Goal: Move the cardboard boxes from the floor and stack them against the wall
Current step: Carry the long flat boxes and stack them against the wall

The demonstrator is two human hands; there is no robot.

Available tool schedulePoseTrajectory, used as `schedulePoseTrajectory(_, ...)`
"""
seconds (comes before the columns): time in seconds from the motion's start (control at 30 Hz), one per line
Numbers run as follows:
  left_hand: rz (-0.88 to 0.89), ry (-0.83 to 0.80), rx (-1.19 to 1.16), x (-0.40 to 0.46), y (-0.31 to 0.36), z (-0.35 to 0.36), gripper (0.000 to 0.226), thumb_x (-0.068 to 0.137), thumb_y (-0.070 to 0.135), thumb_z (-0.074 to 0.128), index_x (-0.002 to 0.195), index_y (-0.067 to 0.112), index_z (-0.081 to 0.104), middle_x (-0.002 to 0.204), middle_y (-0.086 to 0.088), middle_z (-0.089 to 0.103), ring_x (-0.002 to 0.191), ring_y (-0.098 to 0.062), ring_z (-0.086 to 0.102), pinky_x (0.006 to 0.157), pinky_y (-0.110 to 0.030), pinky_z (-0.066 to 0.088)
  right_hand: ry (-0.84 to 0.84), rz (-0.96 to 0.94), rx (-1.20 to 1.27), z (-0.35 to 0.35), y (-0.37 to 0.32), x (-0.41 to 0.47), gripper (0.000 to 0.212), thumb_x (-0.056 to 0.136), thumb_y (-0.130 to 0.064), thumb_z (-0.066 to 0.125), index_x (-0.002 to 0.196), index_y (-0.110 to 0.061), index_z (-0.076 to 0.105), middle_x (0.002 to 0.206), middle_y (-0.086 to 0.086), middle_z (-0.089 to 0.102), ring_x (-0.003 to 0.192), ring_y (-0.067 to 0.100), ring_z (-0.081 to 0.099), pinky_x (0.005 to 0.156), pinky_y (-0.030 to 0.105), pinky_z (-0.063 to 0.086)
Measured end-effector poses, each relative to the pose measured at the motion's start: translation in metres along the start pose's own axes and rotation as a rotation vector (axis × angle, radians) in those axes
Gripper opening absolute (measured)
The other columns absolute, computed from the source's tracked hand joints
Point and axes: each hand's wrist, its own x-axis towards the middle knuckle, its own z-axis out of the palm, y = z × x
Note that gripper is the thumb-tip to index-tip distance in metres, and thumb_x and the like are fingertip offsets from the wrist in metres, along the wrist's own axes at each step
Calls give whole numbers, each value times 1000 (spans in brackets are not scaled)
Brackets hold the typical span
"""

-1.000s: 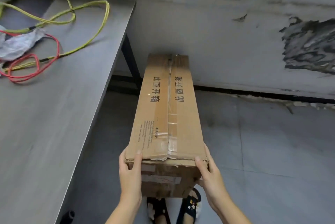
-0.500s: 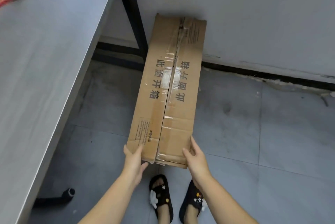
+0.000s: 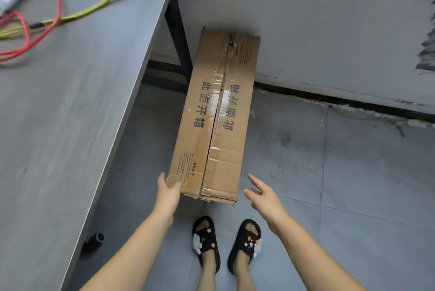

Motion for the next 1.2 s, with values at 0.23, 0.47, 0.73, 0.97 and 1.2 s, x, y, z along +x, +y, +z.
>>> schedulePoseTrajectory(0.23,367,-216,211,-151,64,-29,45,93,15,58,135,19,42,129,-6,55,109,-12,55,105,-36,41,78,-255,-77,-52,-39,-146,50,95,-14,54,141,-24,38,138,0,49,113,9,52,92,17,41)
schedulePoseTrajectory(0.47,741,-429,349,-292,70,-36,42,81,28,64,120,36,48,115,4,63,106,-3,61,87,-9,45,130,-535,-98,-82,-19,-288,51,92,-16,57,126,-50,39,127,-24,50,116,-13,47,91,9,43)
schedulePoseTrajectory(0.73,870,-586,395,-354,27,-41,43,75,34,61,112,56,52,111,16,65,108,-6,61,87,-11,47,360,-521,156,-53,60,-383,57,90,-13,60,129,-49,39,121,-31,55,117,-11,49,91,9,43)
schedulePoseTrajectory(0.97,931,-832,550,-356,1,-57,47,76,22,59,114,50,54,108,17,65,104,-6,62,86,-12,48,699,-491,469,31,109,-423,60,87,-3,60,129,-41,41,117,-29,60,111,-7,56,82,7,45)
schedulePoseTrajectory(1.2,898,-1114,649,-373,-35,-72,45,76,35,71,118,30,55,108,11,67,100,-9,65,81,-12,49,1023,-440,793,118,168,-473,60,76,-29,74,127,-38,45,116,-20,64,107,-3,60,78,6,45)
